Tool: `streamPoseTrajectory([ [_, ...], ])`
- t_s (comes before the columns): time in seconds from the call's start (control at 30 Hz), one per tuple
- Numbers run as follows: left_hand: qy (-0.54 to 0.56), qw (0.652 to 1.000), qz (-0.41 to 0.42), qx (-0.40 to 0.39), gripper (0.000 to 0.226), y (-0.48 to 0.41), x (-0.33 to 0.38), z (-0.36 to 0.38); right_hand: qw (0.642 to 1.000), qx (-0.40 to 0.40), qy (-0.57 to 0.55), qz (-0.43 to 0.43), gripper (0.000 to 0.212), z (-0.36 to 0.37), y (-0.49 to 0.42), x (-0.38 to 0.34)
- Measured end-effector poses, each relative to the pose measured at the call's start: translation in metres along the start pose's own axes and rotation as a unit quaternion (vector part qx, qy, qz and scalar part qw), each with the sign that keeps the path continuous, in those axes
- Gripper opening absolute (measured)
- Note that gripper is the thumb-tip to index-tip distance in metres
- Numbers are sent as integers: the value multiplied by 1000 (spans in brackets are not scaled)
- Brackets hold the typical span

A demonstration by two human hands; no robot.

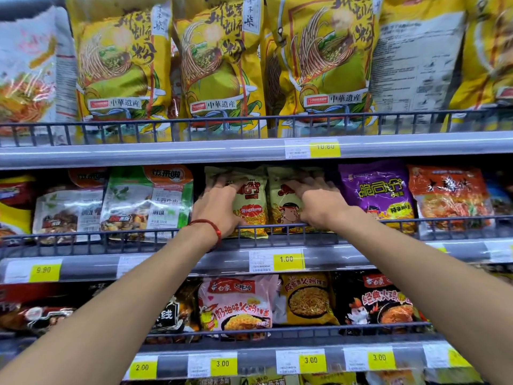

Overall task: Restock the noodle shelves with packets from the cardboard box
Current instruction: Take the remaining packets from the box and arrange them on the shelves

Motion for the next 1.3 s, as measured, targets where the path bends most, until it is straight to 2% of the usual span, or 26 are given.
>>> streamPoseTrajectory([
  [0.33, -7, 1000, -7, 23, 99, 3, 4, -6, 999, 25, 17, 19, 78, -2, -1, -3],
  [0.53, 36, 999, -19, 5, 95, 7, 0, -3, 999, -12, -29, 16, 77, 2, 2, -3],
  [0.67, 30, 999, 8, 13, 75, 13, 5, -6, 994, -31, -97, 32, 60, 5, 10, -3],
  [0.83, -8, 996, 58, 61, 46, 29, 7, -5, 992, 31, -113, 48, 43, 0, 34, -4],
  [1.07, 11, 991, 96, 92, 39, 62, 13, -17, 980, 109, -164, 18, 21, -24, 80, -12],
  [1.3, 7, 990, 114, 81, 35, 107, 30, -44, 971, 125, -202, 4, 23, -35, 133, -26],
])
Point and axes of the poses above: each hand's wrist, its own y-axis away from the middle knuckle, its own z-axis out of the palm, x = y × z, the point moved 8 cm from there along -y, towards the middle knuckle, and after that the axes turned 7 degrees about z, right-handed, at the moved point
